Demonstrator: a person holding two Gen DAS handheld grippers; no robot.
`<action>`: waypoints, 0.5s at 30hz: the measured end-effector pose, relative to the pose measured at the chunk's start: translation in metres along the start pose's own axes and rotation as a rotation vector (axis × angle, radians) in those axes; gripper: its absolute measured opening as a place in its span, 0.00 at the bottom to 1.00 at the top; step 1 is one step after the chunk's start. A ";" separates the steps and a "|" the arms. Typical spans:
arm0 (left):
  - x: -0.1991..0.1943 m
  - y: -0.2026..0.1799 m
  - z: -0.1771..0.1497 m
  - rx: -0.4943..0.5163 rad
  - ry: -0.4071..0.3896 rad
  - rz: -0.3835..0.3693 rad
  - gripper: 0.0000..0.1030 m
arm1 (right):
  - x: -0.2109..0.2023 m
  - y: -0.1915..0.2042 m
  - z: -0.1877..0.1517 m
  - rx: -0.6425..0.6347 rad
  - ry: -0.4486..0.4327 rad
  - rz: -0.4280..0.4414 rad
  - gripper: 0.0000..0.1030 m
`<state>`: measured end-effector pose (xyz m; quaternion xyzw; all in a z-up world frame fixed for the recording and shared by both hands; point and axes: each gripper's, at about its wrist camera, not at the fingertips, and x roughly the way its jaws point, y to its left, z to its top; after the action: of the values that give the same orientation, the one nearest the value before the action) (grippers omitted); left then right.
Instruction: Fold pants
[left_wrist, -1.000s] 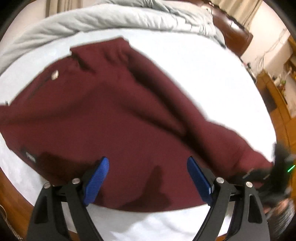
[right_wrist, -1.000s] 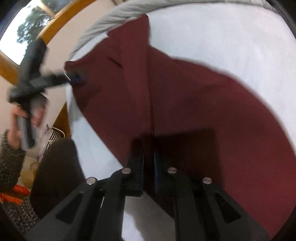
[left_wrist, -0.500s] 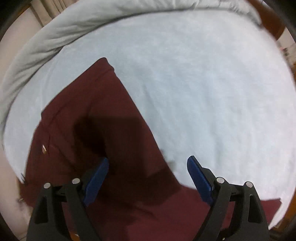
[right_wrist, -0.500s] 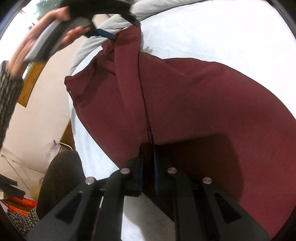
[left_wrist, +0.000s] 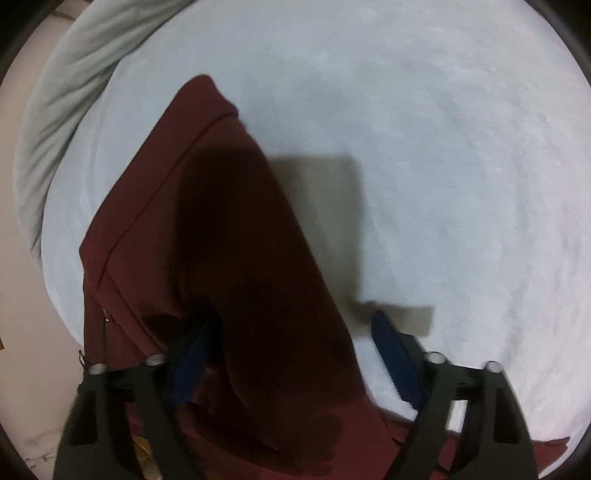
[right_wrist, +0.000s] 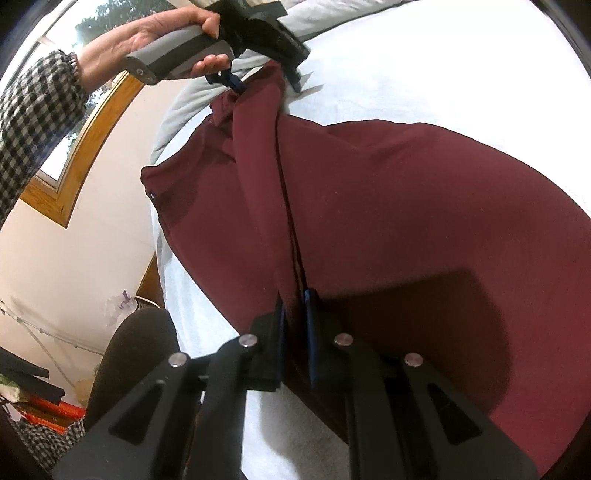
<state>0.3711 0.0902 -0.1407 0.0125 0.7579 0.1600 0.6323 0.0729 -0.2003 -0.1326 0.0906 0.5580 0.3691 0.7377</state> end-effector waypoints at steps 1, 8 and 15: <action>0.001 0.003 0.000 -0.003 0.000 0.005 0.50 | 0.000 0.000 0.000 0.001 -0.003 0.001 0.08; -0.015 0.040 -0.018 -0.025 -0.107 -0.120 0.16 | -0.007 0.001 0.002 0.007 -0.017 -0.011 0.08; -0.061 0.121 -0.095 -0.090 -0.441 -0.316 0.16 | -0.018 0.008 0.002 -0.012 -0.035 -0.040 0.10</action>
<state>0.2698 0.1700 -0.0369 -0.0994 0.5868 0.0862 0.7990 0.0691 -0.2056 -0.1144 0.0812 0.5446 0.3558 0.7551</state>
